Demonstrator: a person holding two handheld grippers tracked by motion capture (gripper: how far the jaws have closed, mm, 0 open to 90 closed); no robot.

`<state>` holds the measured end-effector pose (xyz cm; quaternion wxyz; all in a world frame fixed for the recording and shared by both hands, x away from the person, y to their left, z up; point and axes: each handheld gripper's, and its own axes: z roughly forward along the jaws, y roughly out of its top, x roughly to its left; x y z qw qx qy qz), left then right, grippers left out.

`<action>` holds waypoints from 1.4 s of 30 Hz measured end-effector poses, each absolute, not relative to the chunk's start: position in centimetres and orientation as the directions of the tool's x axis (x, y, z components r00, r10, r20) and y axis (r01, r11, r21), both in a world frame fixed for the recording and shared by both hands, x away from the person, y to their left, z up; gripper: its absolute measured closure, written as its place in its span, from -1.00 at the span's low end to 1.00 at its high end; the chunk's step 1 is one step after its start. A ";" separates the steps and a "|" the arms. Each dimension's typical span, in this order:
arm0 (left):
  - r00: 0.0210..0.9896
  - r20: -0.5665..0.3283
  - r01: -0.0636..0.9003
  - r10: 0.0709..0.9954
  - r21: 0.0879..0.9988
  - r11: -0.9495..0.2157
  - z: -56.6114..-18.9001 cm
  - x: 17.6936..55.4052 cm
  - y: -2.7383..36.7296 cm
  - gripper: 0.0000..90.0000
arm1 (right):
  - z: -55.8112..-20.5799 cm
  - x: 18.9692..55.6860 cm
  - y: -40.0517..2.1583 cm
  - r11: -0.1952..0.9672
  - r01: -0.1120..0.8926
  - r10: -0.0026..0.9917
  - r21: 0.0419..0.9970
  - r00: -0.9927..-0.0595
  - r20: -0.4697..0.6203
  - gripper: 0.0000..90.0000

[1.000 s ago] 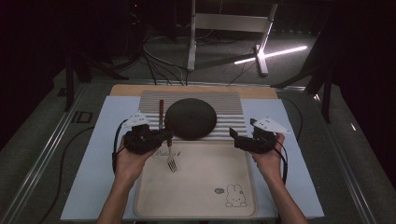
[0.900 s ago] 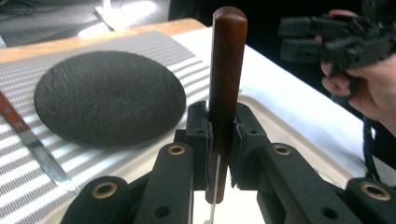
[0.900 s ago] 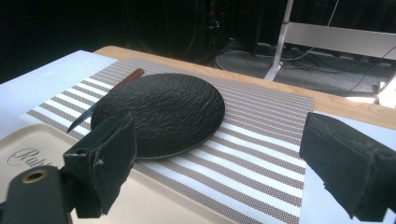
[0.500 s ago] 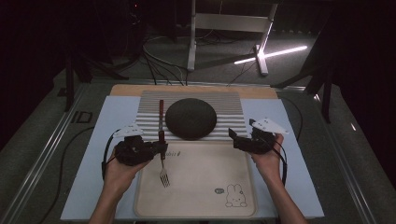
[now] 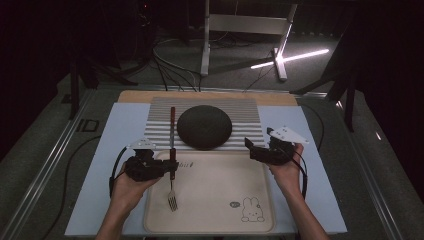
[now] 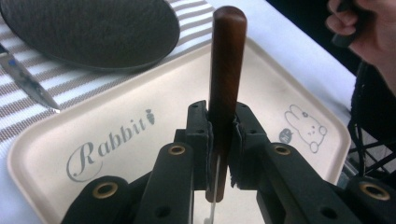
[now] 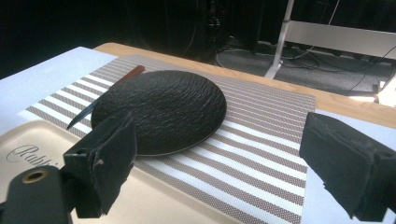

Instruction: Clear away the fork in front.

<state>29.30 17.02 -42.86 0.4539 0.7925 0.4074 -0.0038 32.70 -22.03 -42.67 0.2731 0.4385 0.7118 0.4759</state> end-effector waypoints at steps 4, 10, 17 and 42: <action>0.660 -0.349 0.650 0.666 0.709 -0.272 -44.4 29.8 17.1 0.74 | -42.7 32.7 -22.1 0.162 0.363 0.885 0.918 -0.466 0.028 -0.75; 0.616 -0.369 0.693 0.696 0.675 -0.256 -47.0 30.3 17.9 0.62 | -42.7 32.7 -22.1 0.161 0.364 0.884 0.917 -0.467 0.030 -0.75; 0.600 -0.368 0.714 0.710 0.647 -0.268 -48.3 30.6 18.6 0.56 | -42.7 32.6 -21.9 0.166 0.362 0.881 0.917 -0.473 0.027 -0.75; 0.504 -0.304 0.757 0.809 0.606 -0.244 -49.6 30.7 20.4 0.29 | -42.8 32.6 -22.0 0.167 0.360 0.877 0.918 -0.480 0.029 -0.75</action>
